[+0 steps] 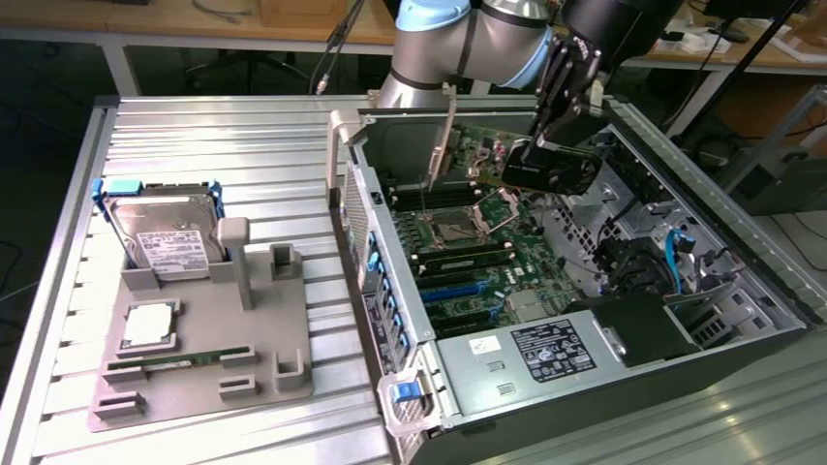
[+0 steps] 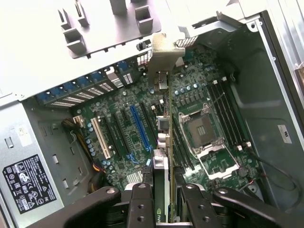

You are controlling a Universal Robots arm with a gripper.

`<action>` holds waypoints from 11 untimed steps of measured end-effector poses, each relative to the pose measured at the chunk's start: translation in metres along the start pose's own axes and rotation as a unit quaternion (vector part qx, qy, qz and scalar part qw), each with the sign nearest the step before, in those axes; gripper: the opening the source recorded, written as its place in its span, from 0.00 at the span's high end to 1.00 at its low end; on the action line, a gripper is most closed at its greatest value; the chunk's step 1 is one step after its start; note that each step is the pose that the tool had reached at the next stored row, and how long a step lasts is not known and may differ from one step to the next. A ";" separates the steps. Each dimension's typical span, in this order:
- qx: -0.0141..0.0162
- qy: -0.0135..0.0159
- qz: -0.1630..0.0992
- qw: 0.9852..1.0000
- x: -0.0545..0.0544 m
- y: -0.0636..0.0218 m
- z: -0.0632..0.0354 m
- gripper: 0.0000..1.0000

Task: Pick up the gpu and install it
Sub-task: 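Insert the gpu into the slot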

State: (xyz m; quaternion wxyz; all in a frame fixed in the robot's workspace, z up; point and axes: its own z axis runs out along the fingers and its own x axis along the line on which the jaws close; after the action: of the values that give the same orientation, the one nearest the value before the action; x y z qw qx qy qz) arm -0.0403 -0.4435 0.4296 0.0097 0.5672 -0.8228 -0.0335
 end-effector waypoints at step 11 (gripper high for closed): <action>0.000 0.001 -0.016 1.000 0.000 0.0000 0.0000 0.73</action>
State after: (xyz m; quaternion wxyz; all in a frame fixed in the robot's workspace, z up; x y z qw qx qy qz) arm -0.0403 -0.4435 0.4297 0.0103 0.5803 -0.8137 -0.0333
